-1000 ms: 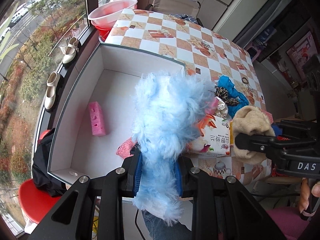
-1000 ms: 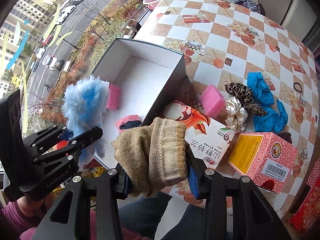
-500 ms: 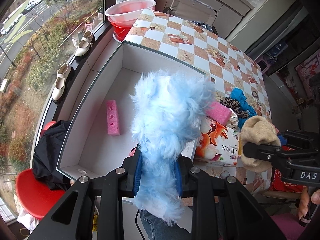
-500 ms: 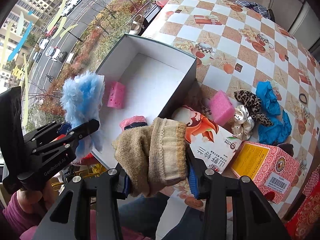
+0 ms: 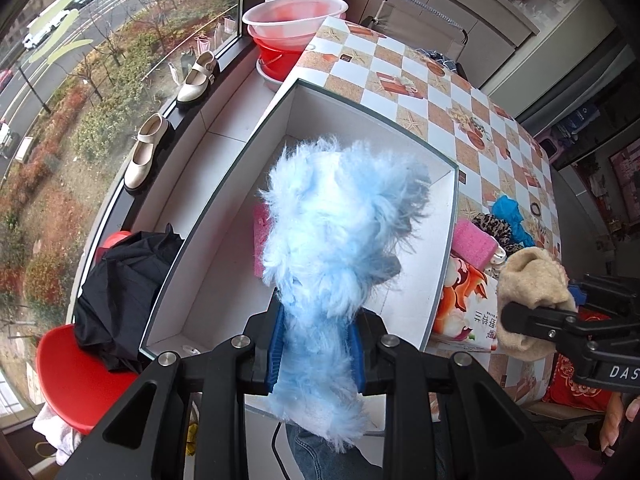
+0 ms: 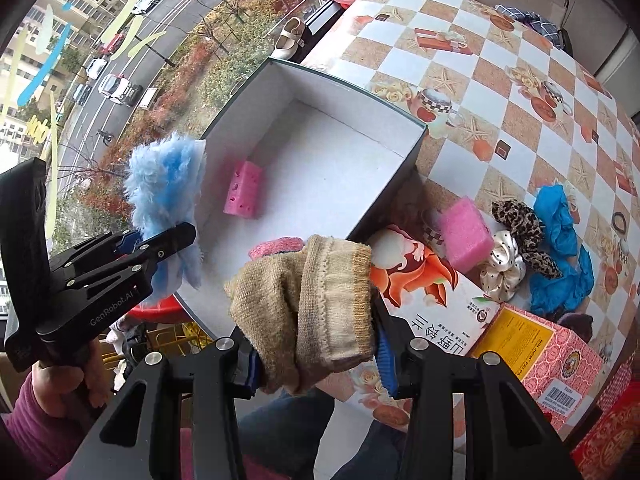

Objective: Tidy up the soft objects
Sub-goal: 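Hold the plush and beige sock with both tools above the box, then open both tools to drop the plush and beige sock into the box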

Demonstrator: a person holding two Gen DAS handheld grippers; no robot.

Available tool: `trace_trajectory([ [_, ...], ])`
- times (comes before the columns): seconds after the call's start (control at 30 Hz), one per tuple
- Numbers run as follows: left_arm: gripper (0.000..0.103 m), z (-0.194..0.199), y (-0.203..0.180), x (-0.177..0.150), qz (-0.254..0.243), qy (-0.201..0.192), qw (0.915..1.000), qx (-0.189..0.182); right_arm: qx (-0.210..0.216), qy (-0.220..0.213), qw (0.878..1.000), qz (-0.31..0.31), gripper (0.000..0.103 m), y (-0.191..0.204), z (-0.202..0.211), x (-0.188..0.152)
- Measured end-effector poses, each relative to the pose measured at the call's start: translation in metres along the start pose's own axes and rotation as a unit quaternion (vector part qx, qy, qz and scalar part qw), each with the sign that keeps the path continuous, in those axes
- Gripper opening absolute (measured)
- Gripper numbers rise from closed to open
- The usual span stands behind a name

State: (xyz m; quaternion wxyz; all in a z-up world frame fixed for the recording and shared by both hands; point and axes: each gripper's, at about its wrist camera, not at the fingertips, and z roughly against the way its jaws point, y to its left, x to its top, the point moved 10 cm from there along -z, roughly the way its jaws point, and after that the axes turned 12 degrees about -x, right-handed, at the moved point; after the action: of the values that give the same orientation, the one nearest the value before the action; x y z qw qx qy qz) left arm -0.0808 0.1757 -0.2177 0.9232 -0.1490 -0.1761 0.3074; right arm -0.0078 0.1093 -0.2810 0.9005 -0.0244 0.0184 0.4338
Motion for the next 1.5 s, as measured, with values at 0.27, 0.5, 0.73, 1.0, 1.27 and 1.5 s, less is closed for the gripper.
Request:
trace_trajectory([
  [0.27,0.030,-0.013,0.001,0.040,0.000,-0.006,1.0000,0.005,0.001,-0.001,1.000,0.013,0.045,0.016,-0.009,0.043],
  [0.5,0.030,-0.025,0.003,0.056,0.005,-0.003,0.9999,0.013,0.001,0.006,1.000,0.012,0.045,0.021,-0.019,0.062],
  [0.73,0.030,-0.034,0.004,0.055,0.014,0.007,0.9998,0.009,-0.006,0.013,1.000,0.008,0.045,0.015,-0.026,0.069],
  [1.0,0.030,-0.035,0.004,0.053,0.016,0.010,0.9998,0.007,-0.011,0.012,1.000,0.008,0.045,0.015,-0.025,0.077],
  [1.27,0.073,-0.031,0.004,0.050,0.009,0.003,0.9998,0.015,-0.002,0.003,1.000,-0.001,0.050,0.018,-0.021,0.084],
  [1.5,0.090,-0.030,0.010,0.043,0.026,0.004,0.9993,0.028,0.000,-0.013,1.000,-0.017,0.102,0.017,-0.012,0.088],
])
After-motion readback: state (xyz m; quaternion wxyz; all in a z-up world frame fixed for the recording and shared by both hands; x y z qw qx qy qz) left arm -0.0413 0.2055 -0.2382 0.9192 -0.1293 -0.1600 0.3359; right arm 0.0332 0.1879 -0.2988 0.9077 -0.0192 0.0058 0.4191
